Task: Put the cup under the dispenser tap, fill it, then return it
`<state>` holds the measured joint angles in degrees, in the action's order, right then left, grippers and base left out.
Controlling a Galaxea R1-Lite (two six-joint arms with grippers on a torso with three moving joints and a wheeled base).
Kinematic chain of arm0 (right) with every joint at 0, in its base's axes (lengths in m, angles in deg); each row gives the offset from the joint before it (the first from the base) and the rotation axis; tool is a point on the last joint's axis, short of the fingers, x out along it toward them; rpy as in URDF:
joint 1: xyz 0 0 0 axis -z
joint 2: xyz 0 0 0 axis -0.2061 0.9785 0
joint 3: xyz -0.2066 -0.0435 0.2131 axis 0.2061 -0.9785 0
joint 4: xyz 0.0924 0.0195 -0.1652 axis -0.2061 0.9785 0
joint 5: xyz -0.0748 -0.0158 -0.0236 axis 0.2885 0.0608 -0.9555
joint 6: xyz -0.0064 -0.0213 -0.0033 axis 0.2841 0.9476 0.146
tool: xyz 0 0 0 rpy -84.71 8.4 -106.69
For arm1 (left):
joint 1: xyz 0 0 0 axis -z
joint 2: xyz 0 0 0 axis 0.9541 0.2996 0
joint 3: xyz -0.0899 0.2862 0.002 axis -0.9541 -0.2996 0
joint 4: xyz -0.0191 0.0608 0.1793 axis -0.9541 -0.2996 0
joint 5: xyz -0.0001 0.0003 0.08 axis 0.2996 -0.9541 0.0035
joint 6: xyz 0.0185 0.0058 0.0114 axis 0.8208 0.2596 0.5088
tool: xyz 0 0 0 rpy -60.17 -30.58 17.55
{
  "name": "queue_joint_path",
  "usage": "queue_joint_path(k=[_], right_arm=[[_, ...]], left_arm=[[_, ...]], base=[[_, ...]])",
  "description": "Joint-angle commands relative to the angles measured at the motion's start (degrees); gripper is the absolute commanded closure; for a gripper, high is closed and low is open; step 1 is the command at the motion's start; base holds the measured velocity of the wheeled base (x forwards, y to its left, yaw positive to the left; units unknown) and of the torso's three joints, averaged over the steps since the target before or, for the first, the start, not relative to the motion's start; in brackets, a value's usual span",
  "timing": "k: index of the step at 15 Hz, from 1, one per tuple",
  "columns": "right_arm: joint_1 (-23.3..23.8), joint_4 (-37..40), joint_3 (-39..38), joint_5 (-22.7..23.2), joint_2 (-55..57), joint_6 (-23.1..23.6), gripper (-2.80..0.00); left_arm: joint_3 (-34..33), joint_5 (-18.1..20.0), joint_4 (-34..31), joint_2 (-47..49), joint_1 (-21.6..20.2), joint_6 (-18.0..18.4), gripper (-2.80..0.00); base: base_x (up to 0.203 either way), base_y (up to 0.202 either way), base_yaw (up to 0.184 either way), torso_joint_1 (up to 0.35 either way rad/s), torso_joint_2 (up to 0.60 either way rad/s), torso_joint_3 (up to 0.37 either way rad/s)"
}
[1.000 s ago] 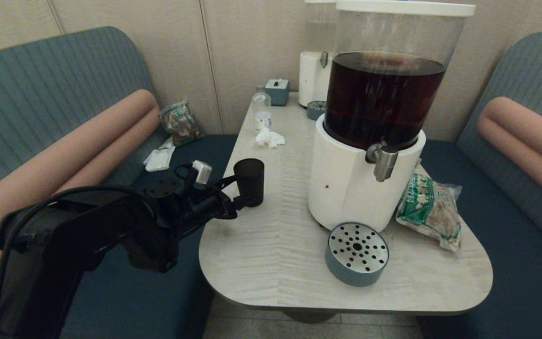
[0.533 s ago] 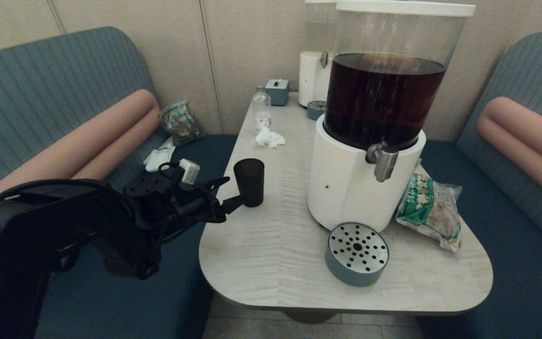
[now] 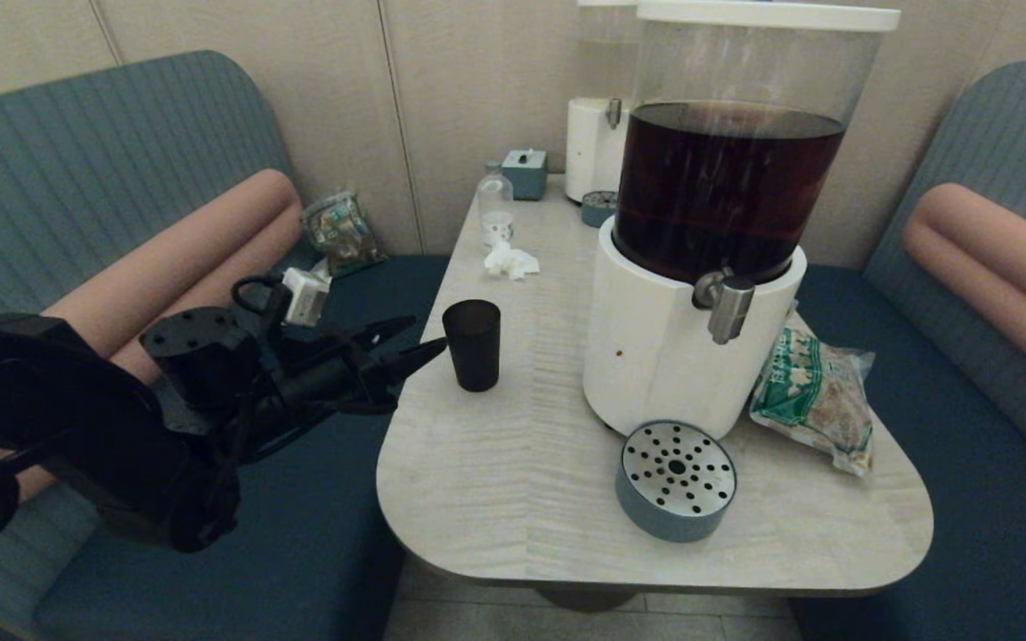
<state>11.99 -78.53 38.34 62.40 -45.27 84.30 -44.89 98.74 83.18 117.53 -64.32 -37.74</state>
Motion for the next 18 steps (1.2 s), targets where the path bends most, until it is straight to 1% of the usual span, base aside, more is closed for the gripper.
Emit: queue_joint_path(k=[1, 3, 4, 6, 8, 11, 12, 13, 15, 16, 18], right_arm=[[0.0, 0.0, 0.0, 0.0, 0.1, 0.0, 0.0], [0.0, 0.0, 0.0, 0.0, 0.1, 0.0, 0.0], [0.0, 0.0, 0.0, 0.0, 0.1, 0.0, 0.0], [0.0, 0.0, 0.0, 0.0, 0.1, 0.0, 0.0], [0.0, 0.0, 0.0, 0.0, 0.1, 0.0, 0.0], [0.0, 0.0, 0.0, 0.0, 0.1, 0.0, 0.0], [0.0, 0.0, 0.0, 0.0, 0.1, 0.0, 0.0], [0.0, 0.0, 0.0, 0.0, 0.1, 0.0, 0.0], [0.0, 0.0, 0.0, 0.0, 0.1, 0.0, 0.0], [0.0, 0.0, 0.0, 0.0, 0.1, 0.0, 0.0], [0.0, 0.0, 0.0, 0.0, 0.1, 0.0, 0.0]], left_arm=[[-5.3, 0.0, 0.5, -10.4, -0.1, -0.1, 0.0], [-10.7, -1.3, 0.5, -18.6, -0.1, -0.4, 0.0], [-13.5, -3.2, 0.5, -22.5, -0.1, -0.6, 0.0], [-20.4, -8.5, 0.5, -31.2, -0.1, -1.6, 0.0], [-26.5, -13.0, 0.5, -40.6, -0.1, -2.9, 0.0], [-32.5, -20.1, 0.2, -54.7, -1.3, -5.1, 0.0], [-33.5, -21.9, -1.0, -59.3, -2.1, -5.5, 0.0], [-34.0, -23.1, -3.3, -63.7, -3.0, -5.7, 0.0], [-34.0, -24.6, -11.5, -73.0, -5.2, -5.5, 0.0], [-33.8, -25.1, -16.5, -77.6, -6.5, -5.4, 0.0], [-33.6, -25.7, -29.2, -87.4, -8.2, -5.3, 0.0]], base=[[0.0, 0.0, 0.0, 0.0, 0.0, 0.0], [0.0, 0.0, 0.0, 0.0, 0.0, 0.0], [0.0, 0.0, 0.0, 0.0, 0.0, 0.0], [0.0, 0.0, 0.0, 0.0, 0.0, 0.0], [0.0, 0.0, 0.0, 0.0, 0.0, 0.0], [0.0, 0.0, 0.0, 0.0, 0.0, 0.0], [0.0, 0.0, 0.0, 0.0, 0.0, 0.0], [0.0, 0.0, 0.0, 0.0, 0.0, 0.0], [0.0, 0.0, 0.0, 0.0, 0.0, 0.0], [0.0, 0.0, 0.0, 0.0, 0.0, 0.0], [0.0, 0.0, 0.0, 0.0, 0.0, 0.0]])
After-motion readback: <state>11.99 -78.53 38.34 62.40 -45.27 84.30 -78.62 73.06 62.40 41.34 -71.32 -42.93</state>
